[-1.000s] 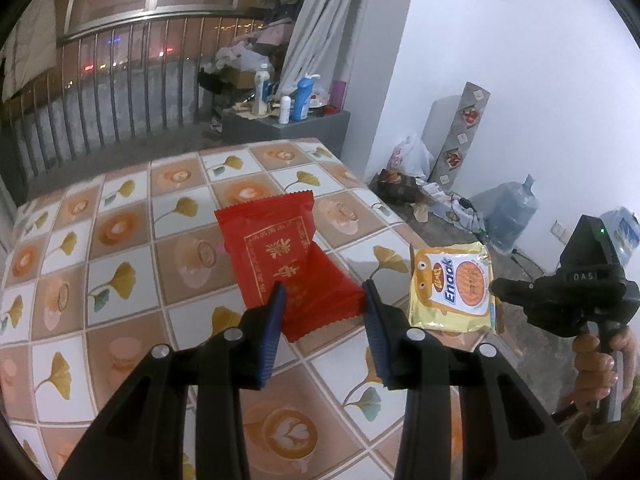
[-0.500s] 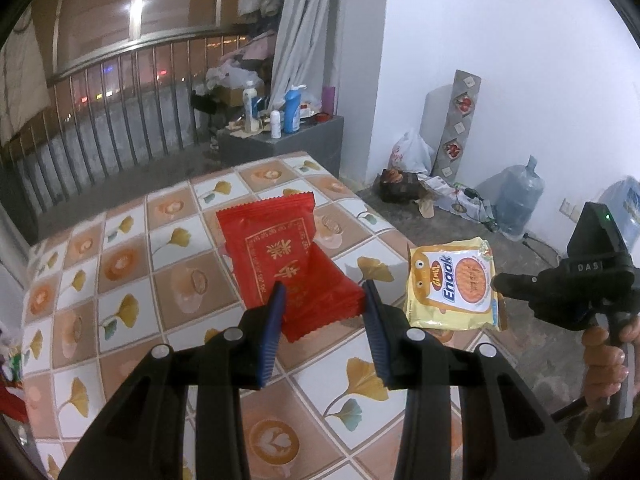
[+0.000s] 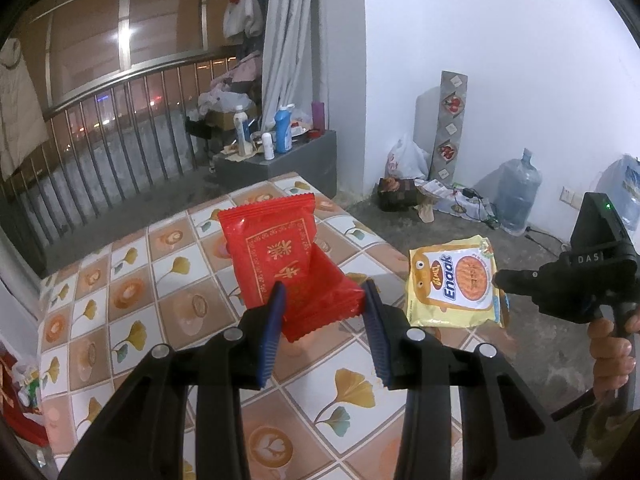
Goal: Collect trash
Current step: 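Carry the red wrapper and Enaak packet over the blue wastebasket, then open both grippers to drop the wrapper and packet into the wastebasket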
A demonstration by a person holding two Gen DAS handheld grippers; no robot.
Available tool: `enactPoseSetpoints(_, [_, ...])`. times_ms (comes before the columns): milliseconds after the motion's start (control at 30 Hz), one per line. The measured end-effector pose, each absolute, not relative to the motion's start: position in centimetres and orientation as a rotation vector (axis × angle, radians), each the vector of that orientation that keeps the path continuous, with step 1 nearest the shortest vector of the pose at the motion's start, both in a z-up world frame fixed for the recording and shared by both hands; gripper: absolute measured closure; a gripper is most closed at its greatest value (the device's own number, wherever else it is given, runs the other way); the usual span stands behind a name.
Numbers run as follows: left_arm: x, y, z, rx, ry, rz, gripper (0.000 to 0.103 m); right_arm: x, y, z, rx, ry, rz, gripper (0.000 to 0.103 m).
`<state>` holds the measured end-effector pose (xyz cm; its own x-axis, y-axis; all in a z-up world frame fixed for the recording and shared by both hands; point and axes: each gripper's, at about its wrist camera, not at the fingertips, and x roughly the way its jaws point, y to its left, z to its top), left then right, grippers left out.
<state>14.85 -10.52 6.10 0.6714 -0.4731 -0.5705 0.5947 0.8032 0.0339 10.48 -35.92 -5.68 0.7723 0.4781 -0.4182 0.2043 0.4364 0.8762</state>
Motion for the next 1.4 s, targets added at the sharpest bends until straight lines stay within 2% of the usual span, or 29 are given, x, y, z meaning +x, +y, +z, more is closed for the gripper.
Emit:
enactPoseSetpoints(300, [13.7,-12.4,7.2,0.223,0.558,-0.665,0.065,8.7,-37.7,-5.0,1.148,0.641,0.166,0.1])
enactPoseSetpoints(467, [13.9,-16.3,7.8,0.212,0.577,-0.785,0.065,5.8,-40.5,-4.8,1.173,0.558,0.092,0.1])
enactPoseSetpoints(800, [14.5,-33.8,5.7,0.251,0.774,-1.145,0.065,-2.4,-51.0,-8.2,1.251,0.397,-0.27,0.1])
enactPoseSetpoints(1000, [15.7,-45.6,-0.3,0.319,0.997,-1.255,0.065,-3.1,-56.1,-14.7,1.363,0.41,-0.435,0.1])
enactPoseSetpoints(1133, [16.4,-51.6,-4.6,0.408,1.063,-1.253,0.064,-1.5,-58.4,-19.0,1.416,0.444,-0.491,0.1])
enactPoseSetpoints(1233, [17.2,-55.2,-7.6,0.466,1.088,-1.242,0.063,0.6,-60.0,-22.1,1.429,0.475,-0.543,0.096])
enactPoseSetpoints(1300, [18.0,-57.3,-10.0,0.523,1.117,-1.214,0.053,1.7,-61.3,-24.4,1.432,0.507,-0.558,0.086])
enactPoseSetpoints(1333, [18.2,-57.8,-10.8,0.549,1.131,-1.19,0.042,2.1,-61.9,-25.6,1.436,0.538,-0.585,0.063])
enactPoseSetpoints(1367, [18.5,-58.5,-12.0,0.589,1.152,-1.149,0.034,2.7,-62.3,-27.4,1.448,0.584,-0.615,0.052])
enactPoseSetpoints(1400, [18.6,-58.7,-12.4,0.606,1.161,-1.13,0.034,2.8,-62.4,-28.0,1.452,0.616,-0.624,0.052])
